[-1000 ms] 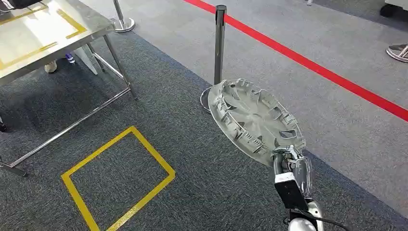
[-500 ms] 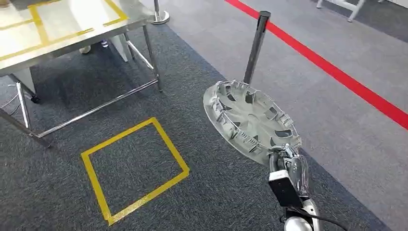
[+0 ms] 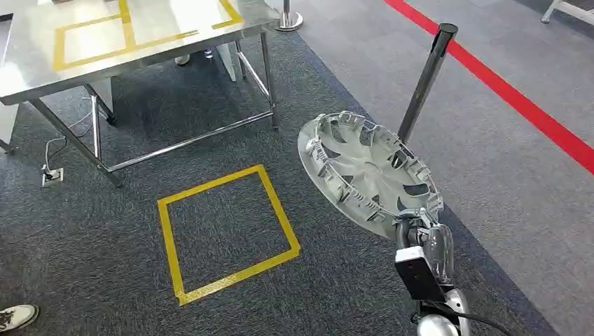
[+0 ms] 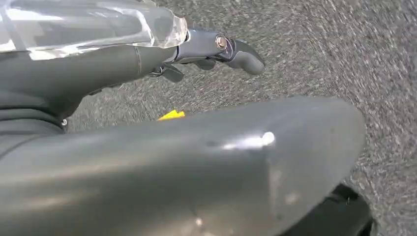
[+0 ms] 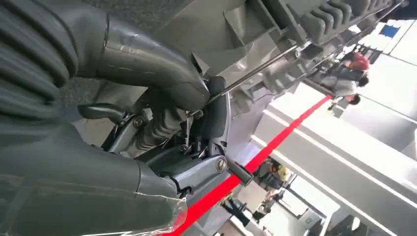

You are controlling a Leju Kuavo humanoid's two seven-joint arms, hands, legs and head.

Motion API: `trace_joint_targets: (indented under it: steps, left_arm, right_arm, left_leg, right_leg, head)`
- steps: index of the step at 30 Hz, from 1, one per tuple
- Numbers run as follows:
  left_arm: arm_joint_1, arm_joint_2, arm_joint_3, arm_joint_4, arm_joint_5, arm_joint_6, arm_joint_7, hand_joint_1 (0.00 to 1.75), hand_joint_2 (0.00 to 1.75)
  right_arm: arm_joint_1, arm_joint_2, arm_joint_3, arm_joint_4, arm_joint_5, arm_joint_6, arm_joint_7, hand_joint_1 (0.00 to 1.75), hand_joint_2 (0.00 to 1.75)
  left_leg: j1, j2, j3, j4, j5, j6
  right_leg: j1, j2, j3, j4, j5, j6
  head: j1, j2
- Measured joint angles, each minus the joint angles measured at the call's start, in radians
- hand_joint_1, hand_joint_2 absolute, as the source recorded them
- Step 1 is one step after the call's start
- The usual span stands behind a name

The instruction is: Take the parts from the cabinet and place them on the table.

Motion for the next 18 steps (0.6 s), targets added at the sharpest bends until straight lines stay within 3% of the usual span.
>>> trace_joint_targets:
  steps: [2, 3, 4, 5, 7, 8, 9, 12, 13, 14, 15, 16, 17, 18]
  left_arm:
    - [-0.001, 0.0, 0.002, 0.0, 0.0, 0.0, 0.0, 0.0, 0.0]
    - [-0.001, 0.0, 0.002, 0.0, 0.0, 0.0, 0.0, 0.0, 0.0]
    - [0.001, 0.0, 0.003, 0.0, 0.0, 0.0, 0.0, 0.0, 0.0]
    - [0.001, 0.0, 0.006, 0.0, 0.001, 0.0, 0.0, 0.0, 0.0]
    - [0.001, 0.0, 0.007, 0.0, 0.001, 0.0, 0.0, 0.0, 0.0]
    - [0.0, 0.002, 0.007, 0.0, 0.001, 0.0, -0.001, 0.0, 0.0]
    - [-0.003, 0.003, 0.007, 0.0, 0.001, 0.0, -0.001, 0.0, 0.0]
    - [-0.003, 0.004, 0.007, 0.0, 0.001, 0.0, -0.001, 0.0, 0.0]
    - [-0.003, 0.005, 0.008, 0.0, 0.001, 0.0, -0.001, 0.0, 0.0]
    - [-0.001, 0.005, 0.008, 0.0, 0.002, 0.0, -0.001, 0.0, 0.0]
    - [-0.002, 0.005, 0.008, 0.0, 0.001, 0.001, -0.001, 0.0, 0.0]
    - [-0.004, 0.005, 0.009, 0.0, 0.0, 0.001, 0.004, 0.0, 0.0]
    - [-0.005, 0.003, 0.009, 0.0, -0.001, 0.001, 0.012, 0.0, 0.0]
    - [-0.005, 0.003, 0.009, 0.0, -0.003, 0.0, 0.018, 0.0, 0.0]
  right_arm:
    - [0.006, -0.001, -0.004, 0.0, 0.0, 0.0, 0.0, 1.75, 1.75]
    - [0.008, -0.001, -0.004, 0.0, 0.001, 0.0, 0.0, 1.75, 1.75]
    - [0.011, -0.001, -0.003, 0.0, 0.001, 0.0, 0.0, 1.75, 1.75]
    - [0.012, -0.001, -0.002, 0.0, 0.001, 0.0, 0.0, 1.75, 1.75]
    - [0.011, -0.001, -0.002, 0.0, 0.001, 0.0, 0.0, 1.75, 1.75]
    - [0.011, -0.001, -0.002, 0.0, 0.001, 0.0, 0.0, 1.75, 1.75]
    - [0.01, -0.001, -0.003, 0.0, 0.001, 0.0, 0.0, 1.75, 1.75]
    - [0.01, 0.0, -0.001, 0.0, 0.001, 0.0, -0.001, 1.75, 1.75]
    - [0.01, 0.0, 0.0, -0.001, 0.001, 0.0, -0.001, 1.75, 1.75]
    - [0.01, 0.0, -0.001, -0.002, 0.001, 0.0, -0.001, 1.75, 1.75]
    - [0.01, 0.0, -0.001, -0.003, 0.001, 0.0, -0.002, 1.75, 1.75]
    - [0.011, -0.001, -0.001, -0.003, 0.001, -0.001, -0.002, 1.75, 1.75]
    - [0.011, -0.001, -0.001, -0.003, 0.001, -0.001, -0.003, 1.75, 1.75]
    - [0.011, -0.002, -0.001, -0.003, 0.001, -0.001, -0.005, 1.75, 1.75]
  left_leg:
    - [0.004, 0.022, -0.087, 0.174, -0.073, -0.004]
    - [0.007, 0.022, -0.12, 0.235, -0.086, -0.006]
    - [0.008, 0.023, -0.127, 0.242, -0.076, -0.006]
    - [0.008, 0.024, -0.108, 0.197, -0.043, -0.004]
    - [0.005, 0.045, -0.009, 0.009, 0.046, 0.004]
    - [-0.004, 0.105, 0.039, -0.078, 0.06, 0.014]
    - [-0.011, 0.12, 0.044, -0.083, 0.049, 0.019]
    - [-0.017, 0.082, 0.036, -0.083, 0.049, 0.028]
    - [-0.01, 0.067, 0.053, -0.096, 0.056, 0.036]
    - [-0.002, 0.056, 0.06, -0.103, 0.062, 0.04]
    - [0.002, 0.046, 0.06, -0.104, 0.064, 0.044]
    - [0.004, 0.033, 0.06, -0.104, 0.065, 0.045]
    - [0.004, 0.018, 0.059, -0.104, 0.064, 0.046]
    - [0.004, 0.005, 0.06, -0.103, 0.064, 0.046]
  right_leg:
    - [0.002, -0.026, 0.0, 0.0, -0.003, -0.004]
    - [0.003, -0.038, 0.0, 0.0, -0.004, -0.005]
    - [0.003, -0.05, 0.001, 0.0, -0.006, -0.005]
    - [0.004, -0.061, 0.003, 0.0, -0.008, -0.004]
    - [0.005, -0.082, 0.014, 0.0, -0.015, 0.0]
    - [0.006, -0.091, 0.022, 0.0, -0.019, 0.003]
    - [0.014, -0.1, 0.022, 0.0, -0.023, 0.01]
    - [0.009, -0.13, 0.034, -0.009, -0.025, 0.024]
    - [0.012, -0.141, 0.043, -0.014, -0.03, 0.033]
    - [0.008, -0.098, 0.041, 0.002, -0.043, 0.037]
    - [0.006, -0.055, 0.021, 0.049, -0.07, 0.038]
    - [0.006, -0.03, -0.015, 0.124, -0.107, 0.041]
    - [0.006, -0.019, -0.063, 0.216, -0.144, 0.044]
    - [0.006, -0.016, -0.101, 0.283, -0.16, 0.046]
  head:
    - [-0.001, 0.0]
    - [-0.001, 0.0]
    - [-0.001, 0.0]
    - [-0.001, 0.0]
    - [-0.001, 0.0]
    - [-0.001, 0.0]
    - [0.002, 0.0]
    - [0.0, 0.0]
    - [-0.002, 0.0]
    - [0.004, 0.0]
    - [0.006, 0.0]
    - [0.014, 0.0]
    - [0.016, 0.0]
    - [0.016, 0.0]
